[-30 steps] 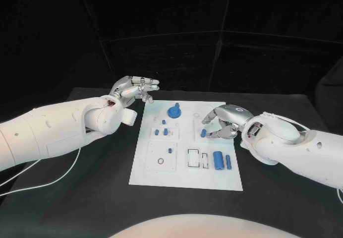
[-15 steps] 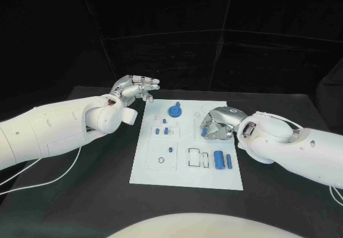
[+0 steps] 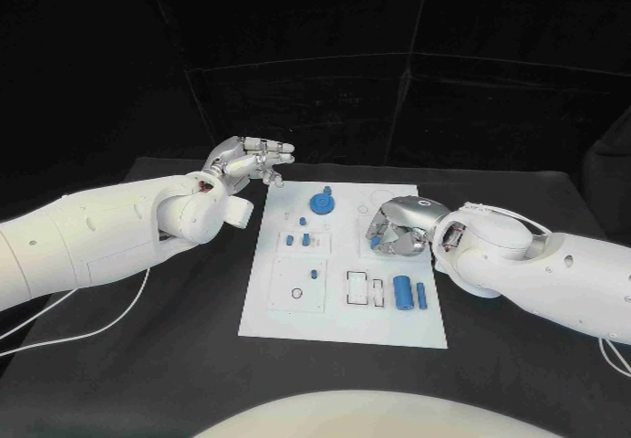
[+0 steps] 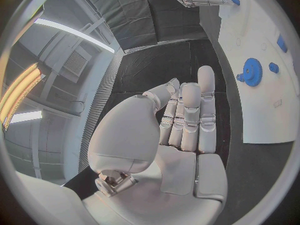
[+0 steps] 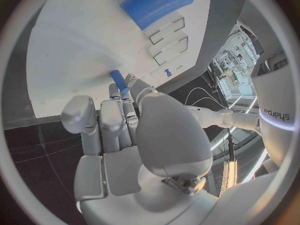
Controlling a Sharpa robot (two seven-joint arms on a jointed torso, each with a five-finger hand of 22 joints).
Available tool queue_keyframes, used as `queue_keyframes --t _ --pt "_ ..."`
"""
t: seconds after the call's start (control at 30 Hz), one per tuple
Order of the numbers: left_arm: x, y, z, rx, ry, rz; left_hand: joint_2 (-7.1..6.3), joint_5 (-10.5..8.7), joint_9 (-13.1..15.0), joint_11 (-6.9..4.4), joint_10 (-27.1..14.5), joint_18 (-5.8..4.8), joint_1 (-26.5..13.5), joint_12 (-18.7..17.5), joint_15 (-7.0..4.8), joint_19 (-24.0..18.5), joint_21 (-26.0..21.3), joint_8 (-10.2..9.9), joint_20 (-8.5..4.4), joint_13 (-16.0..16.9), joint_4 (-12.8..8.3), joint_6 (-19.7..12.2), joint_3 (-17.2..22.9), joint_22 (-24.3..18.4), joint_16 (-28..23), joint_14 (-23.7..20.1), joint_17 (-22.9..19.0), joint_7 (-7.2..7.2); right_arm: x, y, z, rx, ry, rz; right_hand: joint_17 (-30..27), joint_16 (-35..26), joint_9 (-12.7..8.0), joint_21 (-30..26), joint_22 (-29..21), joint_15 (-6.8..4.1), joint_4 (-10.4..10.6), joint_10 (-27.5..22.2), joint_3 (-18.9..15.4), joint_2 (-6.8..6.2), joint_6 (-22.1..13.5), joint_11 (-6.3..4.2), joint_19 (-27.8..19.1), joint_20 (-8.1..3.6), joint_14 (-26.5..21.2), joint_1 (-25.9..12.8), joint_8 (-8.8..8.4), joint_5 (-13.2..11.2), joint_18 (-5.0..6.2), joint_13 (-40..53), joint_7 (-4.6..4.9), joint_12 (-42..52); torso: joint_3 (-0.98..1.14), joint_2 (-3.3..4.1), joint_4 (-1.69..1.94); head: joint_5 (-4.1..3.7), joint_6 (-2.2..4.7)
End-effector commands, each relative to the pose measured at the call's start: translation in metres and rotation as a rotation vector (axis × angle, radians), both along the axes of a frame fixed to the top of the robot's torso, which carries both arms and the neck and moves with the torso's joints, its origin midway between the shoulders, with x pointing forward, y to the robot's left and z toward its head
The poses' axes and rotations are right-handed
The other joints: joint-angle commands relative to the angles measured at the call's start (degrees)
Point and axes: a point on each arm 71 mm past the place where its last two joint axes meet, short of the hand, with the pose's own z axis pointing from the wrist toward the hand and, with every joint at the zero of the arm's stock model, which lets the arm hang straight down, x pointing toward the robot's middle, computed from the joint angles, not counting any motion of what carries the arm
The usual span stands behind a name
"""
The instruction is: Assemble the parts on the task board
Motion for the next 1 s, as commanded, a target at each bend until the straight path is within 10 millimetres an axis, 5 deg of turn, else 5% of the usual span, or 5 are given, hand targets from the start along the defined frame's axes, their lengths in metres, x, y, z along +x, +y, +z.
queue_keyframes --t 0.03,0.2,0.43,0.77,1.0 --pt "0.0 -0.001 0.001 -0.009 -0.003 -0.01 -0.24 0.27 -0.1 -0.03 -0.3 0.71 -0.5 0.4 -0.02 -0.5 -0.1 0.0 0.05 0.0 -0.2 -0.3 0.0 0.1 -0.2 -0.3 -0.1 -0.06 0.0 0.002 0.002 0.011 -0.034 -0.01 0.2 0.5 0.2 0.9 1.2 -0.48 -0.6 1.8 3.4 1.6 1.6 -0.25 0.8 -0.31 1.4 1.3 0.53 -2.7 -0.2 0.1 0.09 -0.6 0.0 -0.02 -0.02 -0.01 -0.07" --pt "0.0 -0.001 0.001 -0.01 -0.001 -0.012 -0.24 0.27 -0.1 -0.03 -0.3 0.71 -0.5 0.4 -0.02 -0.5 -0.1 0.0 0.05 0.0 -0.2 -0.3 0.0 0.1 -0.2 -0.3 -0.1 -0.06 0.0 0.004 0.007 0.037 -0.085 -0.031 0.6 1.1 0.3 1.7 2.6 -0.64 -1.5 3.9 8.2 2.02 3.3 -0.51 1.3 -0.52 1.4 2.1 0.91 -2.7 -0.42 0.2 0.0 -1.2 0.07 0.03 0.01 0.03 -0.14" --pt "0.0 0.0 0.001 -0.009 0.0 -0.012 -0.24 0.27 -0.1 -0.03 -0.3 0.71 -0.5 0.4 -0.02 -0.5 -0.1 0.0 0.05 0.0 -0.2 -0.3 0.0 0.1 -0.2 -0.3 -0.1 -0.06 -0.003 0.003 0.012 0.063 -0.12 -0.039 0.6 1.7 0.3 2.4 3.4 -0.68 -2.2 5.9 14.5 -0.1 4.5 -0.65 1.3 -0.62 1.3 -0.3 0.74 -2.6 -0.52 0.3 0.0 -2.8 -0.03 -0.06 0.03 0.08 -0.22" --pt "0.0 0.0 0.001 -0.01 0.003 -0.016 -0.16 0.27 -0.1 0.02 -0.4 0.71 -0.7 0.5 0.02 -0.5 -0.2 0.1 0.12 -0.1 -0.1 -0.3 -0.1 0.1 -0.1 -0.3 -0.1 -0.02 -0.018 0.002 0.024 0.144 -0.153 -0.038 0.2 1.6 0.3 2.5 3.4 -0.61 -2.3 6.0 15.6 -1.11 4.3 -0.57 1.2 -0.58 1.2 -1.3 0.42 -2.8 -0.52 0.3 0.14 -3.5 -0.16 -0.15 0.08 0.18 0.06" --pt "0.0 0.0 0.001 -0.01 0.004 -0.016 -0.13 0.27 0.0 0.04 -0.4 0.71 -0.8 0.6 0.05 -0.6 -0.2 0.2 0.14 -0.1 -0.1 -0.3 -0.1 0.1 -0.1 -0.3 0.0 -0.01 -0.034 0.015 0.033 0.222 -0.134 0.006 0.3 1.7 0.2 2.5 3.5 -0.6 -2.4 6.0 16.0 -1.24 4.2 -0.55 1.3 -0.57 1.2 -1.3 0.32 -2.8 -0.53 0.3 0.15 -3.7 -0.05 -0.06 0.08 0.66 -0.05"
